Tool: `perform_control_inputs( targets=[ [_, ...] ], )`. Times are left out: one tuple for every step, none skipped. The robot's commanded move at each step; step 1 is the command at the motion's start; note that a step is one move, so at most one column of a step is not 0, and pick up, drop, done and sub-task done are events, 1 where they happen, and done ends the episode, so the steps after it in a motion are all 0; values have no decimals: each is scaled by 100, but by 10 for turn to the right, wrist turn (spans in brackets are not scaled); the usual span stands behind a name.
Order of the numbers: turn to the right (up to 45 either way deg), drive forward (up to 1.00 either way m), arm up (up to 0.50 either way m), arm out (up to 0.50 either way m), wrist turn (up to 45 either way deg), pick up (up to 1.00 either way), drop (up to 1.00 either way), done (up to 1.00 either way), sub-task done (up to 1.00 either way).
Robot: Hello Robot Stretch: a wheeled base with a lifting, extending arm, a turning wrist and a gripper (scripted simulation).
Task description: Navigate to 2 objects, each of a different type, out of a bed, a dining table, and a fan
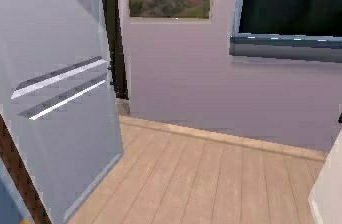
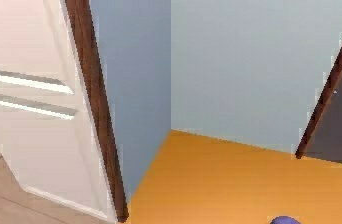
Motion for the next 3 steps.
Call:
perform_control_inputs(
  targets=[
    [0, 10, 0, 0, 0, 0, 0, 0, 0],
    [0, 100, 0, 0, 0, 0, 0, 0, 0],
    [30, 0, 0, 0, 0, 0, 0, 0, 0]
  ],
)
